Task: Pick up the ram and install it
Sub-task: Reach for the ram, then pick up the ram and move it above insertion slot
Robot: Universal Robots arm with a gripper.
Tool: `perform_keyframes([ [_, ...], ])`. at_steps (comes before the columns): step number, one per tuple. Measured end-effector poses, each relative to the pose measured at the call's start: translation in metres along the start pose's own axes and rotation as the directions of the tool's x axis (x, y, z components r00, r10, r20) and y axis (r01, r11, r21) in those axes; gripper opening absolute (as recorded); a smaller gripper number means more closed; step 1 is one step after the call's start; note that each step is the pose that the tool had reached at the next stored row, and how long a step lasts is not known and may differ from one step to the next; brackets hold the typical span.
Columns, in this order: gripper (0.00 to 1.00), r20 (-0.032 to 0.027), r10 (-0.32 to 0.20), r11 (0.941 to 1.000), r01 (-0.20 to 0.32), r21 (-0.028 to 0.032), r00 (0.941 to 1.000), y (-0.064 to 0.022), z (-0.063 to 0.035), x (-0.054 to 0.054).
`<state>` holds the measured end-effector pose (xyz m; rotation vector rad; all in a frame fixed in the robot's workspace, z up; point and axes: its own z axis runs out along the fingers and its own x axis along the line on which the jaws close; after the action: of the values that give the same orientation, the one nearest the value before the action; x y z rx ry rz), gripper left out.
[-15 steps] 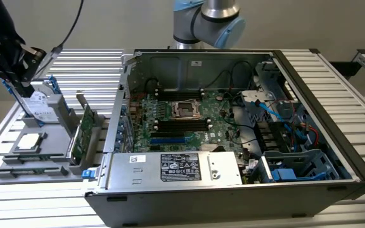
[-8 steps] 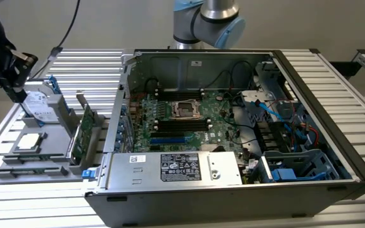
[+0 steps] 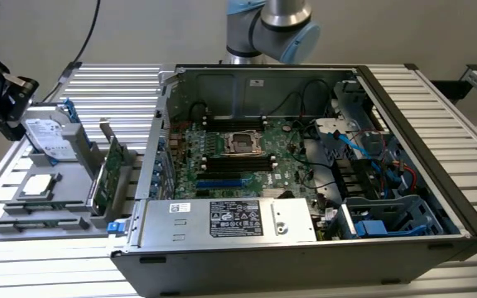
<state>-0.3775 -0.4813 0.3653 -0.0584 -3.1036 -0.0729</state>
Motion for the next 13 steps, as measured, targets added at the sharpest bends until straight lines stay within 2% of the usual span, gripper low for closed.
perform_keyframes([
  [2, 0.11, -0.0002, -0.002, 1.0000, 0.002, 0.0001, 1.0000, -0.0002, 0.0002, 0.0030],
  [13, 0.11, -0.0001, -0.002, 1.0000, 0.002, 0.0001, 1.0000, -0.0002, 0.0003, 0.0030],
])
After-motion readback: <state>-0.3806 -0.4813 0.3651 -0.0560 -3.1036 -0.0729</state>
